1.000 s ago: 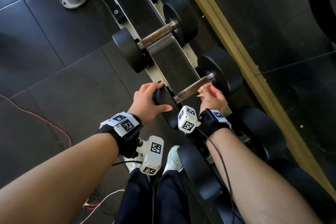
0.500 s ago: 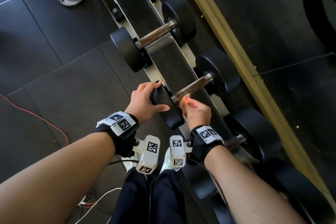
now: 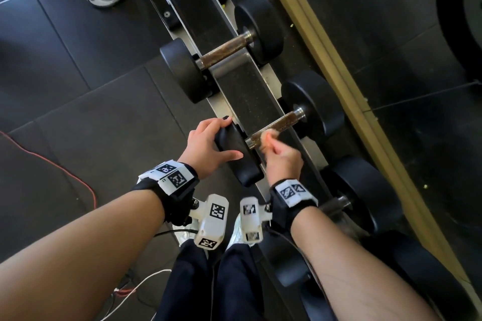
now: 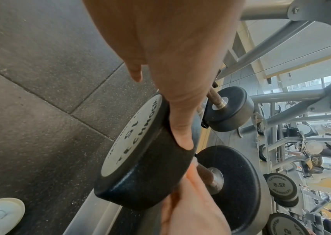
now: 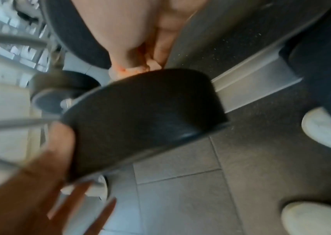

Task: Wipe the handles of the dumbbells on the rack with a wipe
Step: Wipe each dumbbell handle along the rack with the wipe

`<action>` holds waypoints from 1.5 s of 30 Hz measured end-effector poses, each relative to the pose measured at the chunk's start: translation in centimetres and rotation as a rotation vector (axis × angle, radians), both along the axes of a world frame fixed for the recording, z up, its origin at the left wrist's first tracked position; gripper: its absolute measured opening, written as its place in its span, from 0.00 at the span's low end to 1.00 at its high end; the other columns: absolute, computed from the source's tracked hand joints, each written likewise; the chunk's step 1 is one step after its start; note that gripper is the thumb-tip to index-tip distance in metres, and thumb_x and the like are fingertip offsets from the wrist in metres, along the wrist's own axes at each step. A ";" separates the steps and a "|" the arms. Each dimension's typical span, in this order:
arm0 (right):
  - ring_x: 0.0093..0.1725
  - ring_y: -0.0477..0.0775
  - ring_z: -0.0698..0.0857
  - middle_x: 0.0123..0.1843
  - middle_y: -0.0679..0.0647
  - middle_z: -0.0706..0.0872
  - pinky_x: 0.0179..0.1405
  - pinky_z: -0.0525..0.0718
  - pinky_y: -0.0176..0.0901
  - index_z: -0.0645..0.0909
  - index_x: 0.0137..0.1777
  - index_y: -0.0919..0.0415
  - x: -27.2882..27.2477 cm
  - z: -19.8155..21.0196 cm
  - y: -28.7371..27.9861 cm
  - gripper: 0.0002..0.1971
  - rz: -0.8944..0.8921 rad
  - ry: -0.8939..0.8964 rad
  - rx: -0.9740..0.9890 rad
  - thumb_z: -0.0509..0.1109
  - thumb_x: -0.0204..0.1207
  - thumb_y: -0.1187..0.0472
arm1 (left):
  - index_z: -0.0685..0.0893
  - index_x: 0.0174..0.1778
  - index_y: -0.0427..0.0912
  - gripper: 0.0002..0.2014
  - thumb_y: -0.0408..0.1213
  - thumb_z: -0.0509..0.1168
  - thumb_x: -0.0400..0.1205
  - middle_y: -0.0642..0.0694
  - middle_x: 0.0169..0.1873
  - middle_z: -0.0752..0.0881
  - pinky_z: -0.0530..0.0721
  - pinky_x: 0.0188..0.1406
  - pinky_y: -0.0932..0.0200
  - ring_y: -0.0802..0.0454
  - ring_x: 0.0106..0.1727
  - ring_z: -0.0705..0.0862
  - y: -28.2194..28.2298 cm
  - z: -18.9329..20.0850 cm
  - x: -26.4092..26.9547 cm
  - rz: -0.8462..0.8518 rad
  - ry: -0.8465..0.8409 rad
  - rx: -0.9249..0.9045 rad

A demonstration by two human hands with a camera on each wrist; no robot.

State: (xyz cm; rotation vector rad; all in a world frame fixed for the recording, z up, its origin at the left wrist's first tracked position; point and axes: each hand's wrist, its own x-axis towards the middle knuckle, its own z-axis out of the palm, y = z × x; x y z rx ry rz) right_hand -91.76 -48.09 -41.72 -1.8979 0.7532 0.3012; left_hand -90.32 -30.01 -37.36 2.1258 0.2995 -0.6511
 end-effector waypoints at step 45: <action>0.54 0.43 0.84 0.61 0.49 0.90 0.33 0.70 0.16 0.85 0.68 0.52 3.3 2.1 -2.7 0.15 -0.078 0.002 -0.178 0.67 0.84 0.64 | 0.71 0.78 0.58 0.41 0.46 0.81 0.70 0.52 0.76 0.68 0.56 0.72 0.59 0.46 0.74 0.64 0.2 -0.3 -0.2 0.006 -0.017 -0.020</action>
